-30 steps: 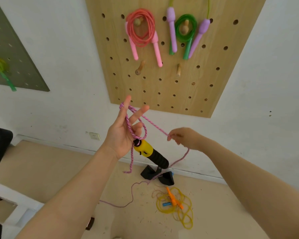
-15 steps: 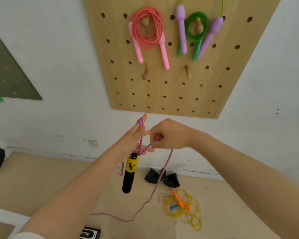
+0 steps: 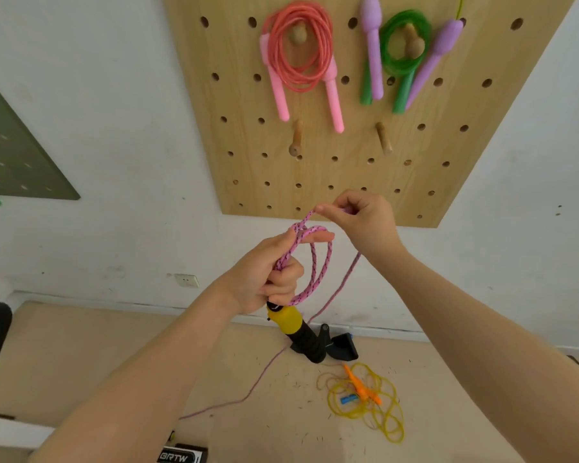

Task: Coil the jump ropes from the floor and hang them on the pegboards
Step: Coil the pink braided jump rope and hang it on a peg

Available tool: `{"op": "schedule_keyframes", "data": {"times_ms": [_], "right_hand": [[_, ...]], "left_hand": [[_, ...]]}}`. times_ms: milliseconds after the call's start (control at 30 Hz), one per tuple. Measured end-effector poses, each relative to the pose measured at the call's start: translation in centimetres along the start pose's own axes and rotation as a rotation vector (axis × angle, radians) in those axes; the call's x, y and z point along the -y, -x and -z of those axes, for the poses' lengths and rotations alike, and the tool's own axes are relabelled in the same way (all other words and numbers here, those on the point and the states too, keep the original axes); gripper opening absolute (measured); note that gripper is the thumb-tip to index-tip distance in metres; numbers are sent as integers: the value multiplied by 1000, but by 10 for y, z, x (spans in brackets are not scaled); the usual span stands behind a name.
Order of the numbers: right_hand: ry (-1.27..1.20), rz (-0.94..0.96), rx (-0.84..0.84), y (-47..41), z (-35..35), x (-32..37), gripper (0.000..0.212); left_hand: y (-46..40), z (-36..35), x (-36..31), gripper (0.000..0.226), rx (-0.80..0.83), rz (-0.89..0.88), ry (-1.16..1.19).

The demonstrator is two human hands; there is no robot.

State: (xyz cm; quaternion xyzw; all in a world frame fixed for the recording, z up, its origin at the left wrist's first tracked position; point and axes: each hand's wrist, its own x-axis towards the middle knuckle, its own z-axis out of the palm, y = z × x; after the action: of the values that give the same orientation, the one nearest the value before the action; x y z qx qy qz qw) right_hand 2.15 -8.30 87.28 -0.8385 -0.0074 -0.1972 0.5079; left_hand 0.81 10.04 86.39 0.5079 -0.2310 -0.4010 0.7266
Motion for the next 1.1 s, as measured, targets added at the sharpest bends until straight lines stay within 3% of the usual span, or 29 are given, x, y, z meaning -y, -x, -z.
{"op": "schedule_keyframes", "data": {"times_ms": [133, 267, 367, 433, 533, 600, 700, 767, 900, 1000, 1100], "right_hand": [[42, -74, 40, 3, 8, -22, 30], [402, -228, 430, 26, 21, -62, 37], [613, -222, 756, 43, 23, -71, 36], [707, -125, 885, 51, 21, -63, 30], [751, 51, 968, 59, 16, -37, 20], [647, 124, 991, 59, 21, -14, 21], [369, 68, 1055, 51, 47, 17, 14], [204, -8, 1074, 44, 71, 26, 8], [-212, -117, 986, 39, 111, 14, 18], [-588, -135, 793, 38, 128, 3, 33], [-607, -153, 470, 39, 135, -7, 26]], "left_hand": [[0, -1, 1, 42, -55, -130, 158], [-2, -5, -2, 37, -390, -336, 372], [-9, -2, 5, 35, -624, -389, 440], [-17, -3, 16, 33, -658, -332, 374], [-29, -12, 32, 40, -647, -167, 83], [-35, -22, 41, 42, -631, -65, -119], [-37, -39, 50, 42, -612, 13, -309], [-37, -47, 54, 43, -593, 38, -381], [-33, -59, 60, 43, -564, 82, -346], [-32, -77, 61, 38, -491, 105, -274], [-33, -104, 61, 37, -408, 80, -135]]}}
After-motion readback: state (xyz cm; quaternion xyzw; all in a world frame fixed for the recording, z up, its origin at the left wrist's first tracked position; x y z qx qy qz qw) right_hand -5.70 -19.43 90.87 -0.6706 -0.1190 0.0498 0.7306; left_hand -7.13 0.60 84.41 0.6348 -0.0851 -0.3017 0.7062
